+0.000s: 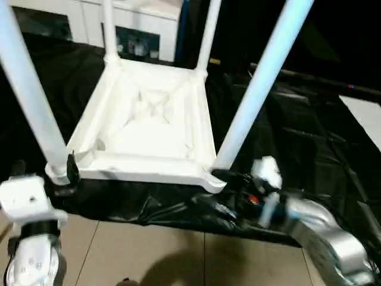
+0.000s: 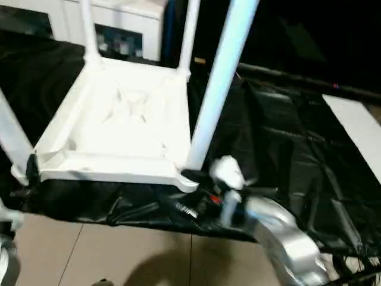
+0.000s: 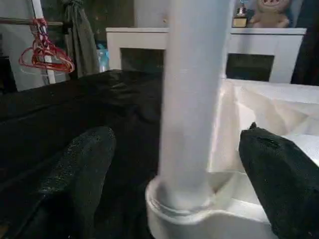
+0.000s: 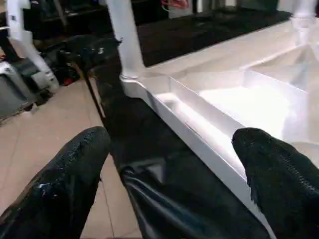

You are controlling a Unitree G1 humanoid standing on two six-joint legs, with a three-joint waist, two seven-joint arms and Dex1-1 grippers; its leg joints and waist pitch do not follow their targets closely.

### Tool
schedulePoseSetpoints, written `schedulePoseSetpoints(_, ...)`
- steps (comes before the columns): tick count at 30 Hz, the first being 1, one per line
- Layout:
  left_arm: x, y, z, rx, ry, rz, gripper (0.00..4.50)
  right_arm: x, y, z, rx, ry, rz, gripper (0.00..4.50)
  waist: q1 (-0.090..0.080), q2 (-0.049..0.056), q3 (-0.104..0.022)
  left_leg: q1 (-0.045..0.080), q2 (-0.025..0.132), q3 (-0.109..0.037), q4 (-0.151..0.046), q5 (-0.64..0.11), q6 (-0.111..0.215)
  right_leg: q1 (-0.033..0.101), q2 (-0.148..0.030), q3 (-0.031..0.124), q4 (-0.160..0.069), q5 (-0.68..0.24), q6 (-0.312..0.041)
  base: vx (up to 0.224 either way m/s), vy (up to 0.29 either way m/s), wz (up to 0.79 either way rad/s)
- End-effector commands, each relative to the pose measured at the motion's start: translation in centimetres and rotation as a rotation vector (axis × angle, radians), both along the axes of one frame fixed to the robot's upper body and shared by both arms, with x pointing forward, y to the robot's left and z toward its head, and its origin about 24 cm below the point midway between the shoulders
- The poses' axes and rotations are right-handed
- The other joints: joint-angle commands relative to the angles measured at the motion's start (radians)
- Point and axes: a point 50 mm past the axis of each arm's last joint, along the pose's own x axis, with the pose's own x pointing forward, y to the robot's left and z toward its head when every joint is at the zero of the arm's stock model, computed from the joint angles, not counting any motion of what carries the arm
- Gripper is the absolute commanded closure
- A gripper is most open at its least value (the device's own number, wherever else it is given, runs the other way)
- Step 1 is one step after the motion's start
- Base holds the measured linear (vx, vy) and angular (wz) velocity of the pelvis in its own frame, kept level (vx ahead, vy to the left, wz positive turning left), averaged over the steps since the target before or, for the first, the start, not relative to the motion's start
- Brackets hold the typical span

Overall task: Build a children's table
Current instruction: Rotate leg to tighten, then flip table

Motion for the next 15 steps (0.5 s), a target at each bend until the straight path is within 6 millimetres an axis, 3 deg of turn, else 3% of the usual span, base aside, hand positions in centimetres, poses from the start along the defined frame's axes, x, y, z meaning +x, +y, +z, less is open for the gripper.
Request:
schedulePoseSetpoints(1,1.7,0.0,-1.1,-0.036,0.072,-0.086,0.03,-0.1,0.1,0.1,-0.014,-0.001,0.022,0.0,0.004,0.039,-0.037,0.03,0.038,-0.012,-0.088,-0.232,-0.049,0.013,-0.061,0.036,-0.075,-0.004,-0.098,0.0,0.0,0.0)
schedulePoseSetpoints(2,2.5,0.1,-1.2,-0.038,0.088,-0.118,0.03,-0.2,0.4,0.1,-0.018,0.002,0.045,0.0,0.009,0.054,-0.039,0.033,0.034,-0.014,-0.087,-0.226,-0.049,0.011,-0.061,0.038,-0.071,0.0,-0.093,0.0,0.0,0.0)
schedulePoseSetpoints(4,3.0,0.4,-1.2,-0.028,0.093,-0.114,0.03,-0.3,0.6,0.0,-0.023,0.005,0.059,0.0,0.01,0.048,-0.039,0.028,0.036,-0.016,-0.09,-0.224,-0.051,0.018,-0.063,0.036,-0.072,0.009,-0.093,0.0,0.0,0.0)
schedulePoseSetpoints(5,4.1,1.1,-1.4,-0.034,0.119,-0.105,0.03,-0.2,0.9,-0.2,-0.033,0.006,0.078,0.0,0.01,0.057,-0.039,0.027,0.038,-0.017,-0.091,-0.23,-0.061,0.017,-0.064,0.035,-0.069,0.019,-0.103,0.0,0.0,0.0)
schedulePoseSetpoints(8,5.5,1.8,-1.4,-0.051,0.137,-0.107,0.03,0.0,1.4,-0.2,-0.037,0.011,0.09,0.0,0.007,0.052,-0.04,0.028,0.034,-0.015,-0.091,-0.256,-0.054,0.016,-0.066,0.036,-0.072,-0.034,-0.118,0.0,0.0,0.0)
schedulePoseSetpoints(15,7.1,3.2,-1.1,-0.111,0.154,-0.064,0.03,0.8,2.1,-0.2,-0.058,-0.008,0.095,0.0,0.01,0.065,-0.046,0.028,0.038,-0.017,-0.09,-0.218,-0.06,0.018,-0.071,0.035,-0.061,0.014,-0.156,0.0,0.0,0.0)
